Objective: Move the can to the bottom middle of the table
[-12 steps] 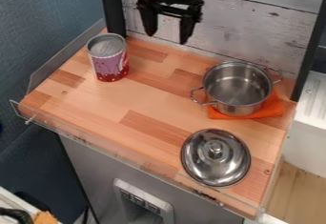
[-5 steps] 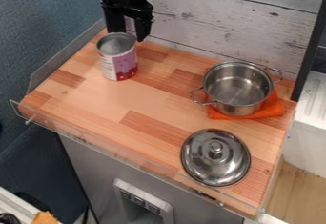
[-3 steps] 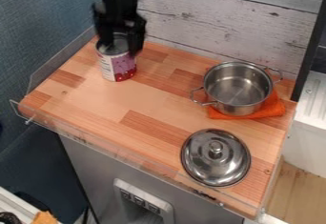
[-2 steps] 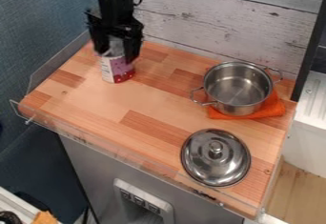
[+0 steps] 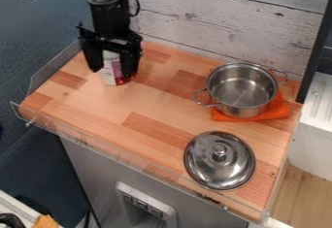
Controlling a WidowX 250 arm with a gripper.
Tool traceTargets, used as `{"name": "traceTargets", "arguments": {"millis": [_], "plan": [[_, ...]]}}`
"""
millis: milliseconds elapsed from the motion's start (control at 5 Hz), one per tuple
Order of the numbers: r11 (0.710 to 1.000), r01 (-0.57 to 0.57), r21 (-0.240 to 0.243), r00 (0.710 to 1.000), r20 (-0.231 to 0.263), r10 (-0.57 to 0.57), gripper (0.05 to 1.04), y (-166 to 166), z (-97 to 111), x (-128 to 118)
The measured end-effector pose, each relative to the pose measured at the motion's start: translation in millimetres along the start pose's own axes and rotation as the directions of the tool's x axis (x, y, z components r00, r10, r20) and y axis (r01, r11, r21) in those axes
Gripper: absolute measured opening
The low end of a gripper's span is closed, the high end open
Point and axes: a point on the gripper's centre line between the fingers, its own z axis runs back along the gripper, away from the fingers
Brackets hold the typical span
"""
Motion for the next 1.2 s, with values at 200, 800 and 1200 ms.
{"name": "traceTargets", "arguments": {"millis": [200,800,1200], "plan": [[1.0,-0.005,-0.001,1.0,0.005,0.005,0.999,-4,4,-7],[1.0,0.004,0.03,0.988,0.157,-0.008,0.999,13,23,61],[0.999,0.033,0.034,0.989,0.143,-0.038,0.998,24,-3,100]]}}
